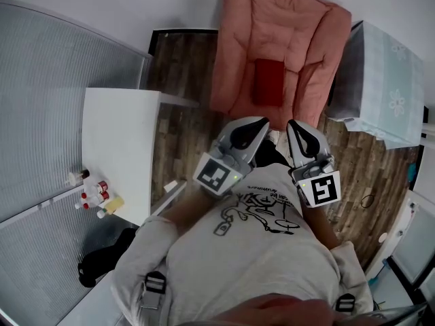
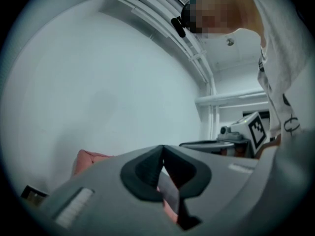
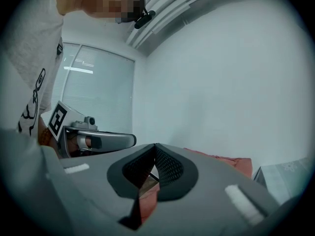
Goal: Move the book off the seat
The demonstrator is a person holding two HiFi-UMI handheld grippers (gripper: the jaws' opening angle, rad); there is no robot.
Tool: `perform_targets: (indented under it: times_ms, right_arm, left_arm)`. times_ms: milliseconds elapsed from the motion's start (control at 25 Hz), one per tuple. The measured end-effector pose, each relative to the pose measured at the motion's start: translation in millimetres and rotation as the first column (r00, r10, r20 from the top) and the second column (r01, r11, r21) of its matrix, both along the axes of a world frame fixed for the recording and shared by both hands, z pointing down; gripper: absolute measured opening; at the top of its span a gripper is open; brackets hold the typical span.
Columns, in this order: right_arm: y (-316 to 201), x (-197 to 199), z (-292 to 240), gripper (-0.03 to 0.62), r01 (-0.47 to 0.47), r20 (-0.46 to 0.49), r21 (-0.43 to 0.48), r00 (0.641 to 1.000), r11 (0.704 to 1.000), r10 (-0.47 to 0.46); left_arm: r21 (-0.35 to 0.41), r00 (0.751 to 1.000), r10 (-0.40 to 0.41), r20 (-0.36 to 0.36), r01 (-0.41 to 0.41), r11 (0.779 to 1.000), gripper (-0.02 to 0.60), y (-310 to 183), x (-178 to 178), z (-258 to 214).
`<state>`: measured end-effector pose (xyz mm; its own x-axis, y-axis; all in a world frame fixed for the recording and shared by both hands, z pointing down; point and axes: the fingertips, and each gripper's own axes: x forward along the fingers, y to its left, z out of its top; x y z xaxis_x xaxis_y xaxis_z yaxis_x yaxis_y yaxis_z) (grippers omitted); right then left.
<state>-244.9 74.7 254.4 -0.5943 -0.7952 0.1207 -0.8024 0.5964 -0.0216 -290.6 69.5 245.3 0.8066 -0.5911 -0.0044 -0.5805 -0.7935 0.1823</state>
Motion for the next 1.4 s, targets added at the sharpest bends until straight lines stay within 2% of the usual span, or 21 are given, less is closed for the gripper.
perform_targets:
  times_ms: [360, 760, 960, 1400]
  right_arm:
    - [-54.7, 55.2, -9.8, 0.006, 0.019, 0.049, 0.027, 0.999, 0.999, -0.020]
    - [-85.3, 90.8, -2.7, 0.006, 0.071, 0.032, 0.008, 0.997, 0.997, -0.071]
    - [-96.0, 93.7, 2.6, 0.006, 0.072, 0.033, -0.011, 0.997, 0.997, -0.072]
    - [-128.6, 76.3, 29.6, 0.006, 0.042, 0.030, -0.055, 0.999, 0.998, -0.040]
  left_arm:
    - [0.009, 1.000, -0.026, 0.013, 0.025, 1.000, 0.000, -49.6, 60.9, -0.2]
    - [0.008, 0.999, -0.051, 0.016, 0.051, 0.999, 0.000, -84.5, 101.1, 5.4]
    - [-0.005, 0.999, -0.044, 0.021, 0.044, 0.999, 0.000, -93.7, 105.7, 11.9]
    - [-0.051, 0.999, -0.005, 0.051, 0.008, 0.999, 0.000, -128.5, 87.5, 40.8]
